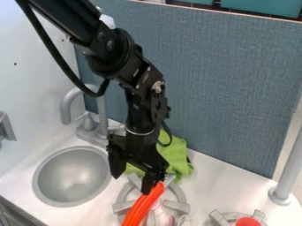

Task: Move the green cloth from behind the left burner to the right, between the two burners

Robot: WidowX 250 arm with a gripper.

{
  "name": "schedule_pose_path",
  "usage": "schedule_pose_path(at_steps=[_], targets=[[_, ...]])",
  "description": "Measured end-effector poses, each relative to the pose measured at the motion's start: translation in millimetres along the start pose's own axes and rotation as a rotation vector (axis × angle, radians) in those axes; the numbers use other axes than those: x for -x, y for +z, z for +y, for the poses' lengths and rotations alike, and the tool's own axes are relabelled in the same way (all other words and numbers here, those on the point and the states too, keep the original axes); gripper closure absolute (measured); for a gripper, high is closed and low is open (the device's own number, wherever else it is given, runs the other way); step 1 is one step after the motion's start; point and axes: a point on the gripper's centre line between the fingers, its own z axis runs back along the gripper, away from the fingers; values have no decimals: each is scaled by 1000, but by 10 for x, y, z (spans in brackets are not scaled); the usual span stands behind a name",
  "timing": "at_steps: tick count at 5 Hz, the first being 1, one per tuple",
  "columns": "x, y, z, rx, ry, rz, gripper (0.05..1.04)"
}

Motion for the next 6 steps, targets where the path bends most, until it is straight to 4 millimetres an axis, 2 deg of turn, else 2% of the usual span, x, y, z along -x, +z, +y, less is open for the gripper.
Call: schedule_pose_path(at_steps=[1, 2, 3, 4, 5, 6], targets=[[25, -66, -13, 0, -5, 25, 81], [-261, -75, -23, 46, 14, -7, 81], [-664, -112, 99, 101, 80, -75, 81], [-1081, -284, 120, 89, 71, -76, 81], [-1384, -399, 205, 29, 33, -101, 81], [-1552, -575, 248, -11, 4, -101, 81]])
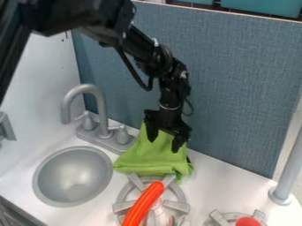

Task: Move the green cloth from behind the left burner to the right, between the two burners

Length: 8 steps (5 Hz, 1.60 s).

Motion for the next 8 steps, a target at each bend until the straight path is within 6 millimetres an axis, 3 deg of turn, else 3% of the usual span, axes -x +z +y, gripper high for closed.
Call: schedule_pose_path(at_steps=[3, 5, 6, 8], targets=[[-119, -524, 39, -53, -93, 71, 81], [-133, -597, -119, 101, -108, 11, 81], [-120, -549, -305, 191, -110, -40, 81], [-60, -446, -947, 324, -210, -55, 81]])
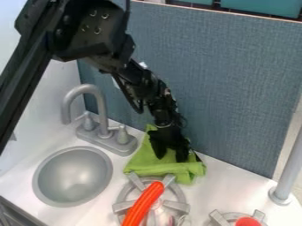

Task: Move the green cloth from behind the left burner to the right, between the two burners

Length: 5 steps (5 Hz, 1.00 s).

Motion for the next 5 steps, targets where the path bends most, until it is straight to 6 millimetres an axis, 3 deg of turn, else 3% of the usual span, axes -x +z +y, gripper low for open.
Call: schedule_pose_path(at_steps=[1, 2, 3, 5], targets=[[99, -70, -503, 46, -96, 38, 82], [328, -98, -888, 83, -165, 82, 82], [371, -116, -1046, 102, -172, 87, 82], [279, -57, -987, 39, -120, 69, 82]])
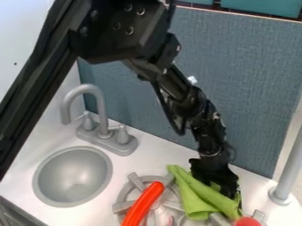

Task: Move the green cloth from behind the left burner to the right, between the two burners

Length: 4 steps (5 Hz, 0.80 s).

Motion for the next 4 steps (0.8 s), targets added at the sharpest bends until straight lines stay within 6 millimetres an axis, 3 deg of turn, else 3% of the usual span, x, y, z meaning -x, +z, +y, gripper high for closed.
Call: schedule_pose_path(at_steps=[2, 3, 4], targets=[[-357, 638, 203, -201, 16, -10, 83], [-250, 1064, 173, -268, 28, 27, 83], [196, 1238, 40, -322, 33, 127, 83]])
